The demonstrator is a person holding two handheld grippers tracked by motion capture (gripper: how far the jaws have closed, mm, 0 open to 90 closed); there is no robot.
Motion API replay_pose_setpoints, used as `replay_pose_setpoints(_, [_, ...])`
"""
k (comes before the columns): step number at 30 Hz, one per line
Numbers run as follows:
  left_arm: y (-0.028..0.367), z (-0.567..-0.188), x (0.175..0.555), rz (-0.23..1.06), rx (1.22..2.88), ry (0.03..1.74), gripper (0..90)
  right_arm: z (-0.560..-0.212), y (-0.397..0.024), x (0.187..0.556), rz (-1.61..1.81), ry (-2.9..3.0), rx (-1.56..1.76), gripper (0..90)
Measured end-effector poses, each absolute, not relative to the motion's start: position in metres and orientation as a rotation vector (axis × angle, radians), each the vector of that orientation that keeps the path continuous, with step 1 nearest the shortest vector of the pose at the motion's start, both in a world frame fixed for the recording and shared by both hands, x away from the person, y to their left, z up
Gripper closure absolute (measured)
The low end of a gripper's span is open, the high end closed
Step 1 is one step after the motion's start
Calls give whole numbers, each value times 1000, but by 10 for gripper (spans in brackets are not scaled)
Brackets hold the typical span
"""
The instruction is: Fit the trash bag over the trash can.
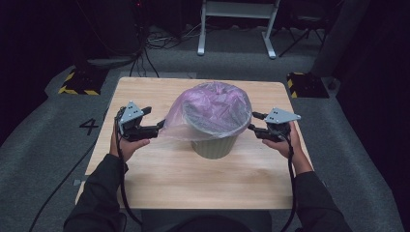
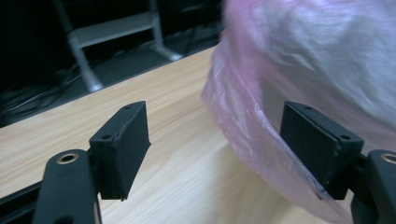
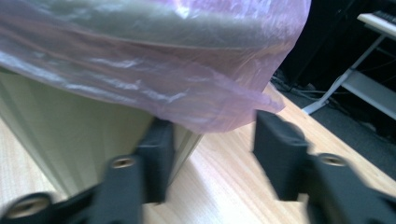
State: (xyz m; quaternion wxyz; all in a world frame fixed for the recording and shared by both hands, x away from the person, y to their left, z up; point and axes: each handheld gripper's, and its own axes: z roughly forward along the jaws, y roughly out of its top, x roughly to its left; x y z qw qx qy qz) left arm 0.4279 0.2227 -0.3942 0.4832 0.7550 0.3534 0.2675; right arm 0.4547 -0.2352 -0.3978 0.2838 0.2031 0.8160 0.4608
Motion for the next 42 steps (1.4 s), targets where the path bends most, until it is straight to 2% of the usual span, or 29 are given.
replay_pose_setpoints(5, [217,-399,427,553,1858,758,242,-398,-233,452,1241,2166,493,793])
replay_pose_setpoints(10, [212,-392,411,517,1857,645,200,-396,-230,448,1230,2145,465,882])
replay_pose_setpoints(16, [194,-399,392,466,1908,556,183,-398,-232,441,1225,2155,455,900])
replay_pose_setpoints(21, [175,-413,390,505,1981,566,192,-404,-234,435,1202,2175,445,900])
replay_pose_setpoints(24, [168,-417,394,571,1996,586,296,-406,-236,433,1202,2190,435,900])
replay_pose_setpoints(28, [162,-421,402,650,2024,581,633,-410,-237,431,1190,2213,416,900])
replay_pose_setpoints(31, [164,-422,407,642,2019,560,843,-416,-237,431,1160,2251,411,900])
replay_pose_setpoints(32, [164,-423,408,630,2022,551,884,-417,-237,431,1157,2257,414,900])
replay_pose_setpoints(42, [164,-439,410,521,2138,453,900,-430,-238,428,1125,2336,400,900])
